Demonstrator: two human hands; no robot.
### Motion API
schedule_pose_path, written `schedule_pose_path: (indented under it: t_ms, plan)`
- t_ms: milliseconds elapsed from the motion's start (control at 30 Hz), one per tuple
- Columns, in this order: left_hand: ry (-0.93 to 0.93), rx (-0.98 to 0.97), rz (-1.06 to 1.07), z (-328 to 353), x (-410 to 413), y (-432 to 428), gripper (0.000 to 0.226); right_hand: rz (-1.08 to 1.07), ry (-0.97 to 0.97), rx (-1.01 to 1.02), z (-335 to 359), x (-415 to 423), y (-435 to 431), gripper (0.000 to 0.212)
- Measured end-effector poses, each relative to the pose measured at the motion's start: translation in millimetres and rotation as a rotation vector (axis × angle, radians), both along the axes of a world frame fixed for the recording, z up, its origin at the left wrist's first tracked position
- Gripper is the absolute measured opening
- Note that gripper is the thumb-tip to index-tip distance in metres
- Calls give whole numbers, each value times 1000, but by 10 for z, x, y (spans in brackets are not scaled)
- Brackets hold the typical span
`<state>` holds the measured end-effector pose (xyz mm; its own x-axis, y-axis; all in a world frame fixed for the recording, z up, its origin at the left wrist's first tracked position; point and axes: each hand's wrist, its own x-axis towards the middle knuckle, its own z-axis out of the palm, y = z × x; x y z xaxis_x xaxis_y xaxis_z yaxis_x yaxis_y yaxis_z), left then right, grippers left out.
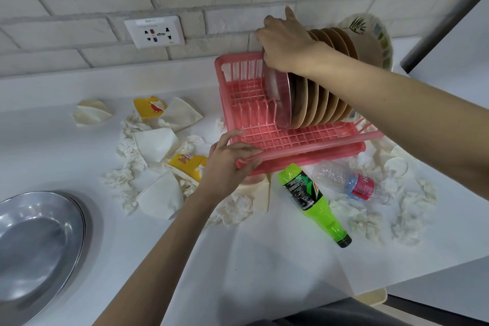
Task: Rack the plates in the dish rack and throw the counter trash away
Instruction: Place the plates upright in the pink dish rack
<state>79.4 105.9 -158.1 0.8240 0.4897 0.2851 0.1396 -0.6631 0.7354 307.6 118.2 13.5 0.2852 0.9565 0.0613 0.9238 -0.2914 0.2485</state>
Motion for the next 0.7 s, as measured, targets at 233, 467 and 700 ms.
schedule_pose_path:
  t_ms: [233, 467, 700]
  plan:
    - [-8, -1, -3, -21, 1, 12, 40, -18, 16, -16, -9, -81, -138, 17]
    - [-30, 0, -11, -54, 4, 14, 37, 2, 4, 70, 74, -256, -517, 20]
    - [-12, 8, -4, -53, 7, 9, 39, 17, 4, 144, 0, -359, -837, 36]
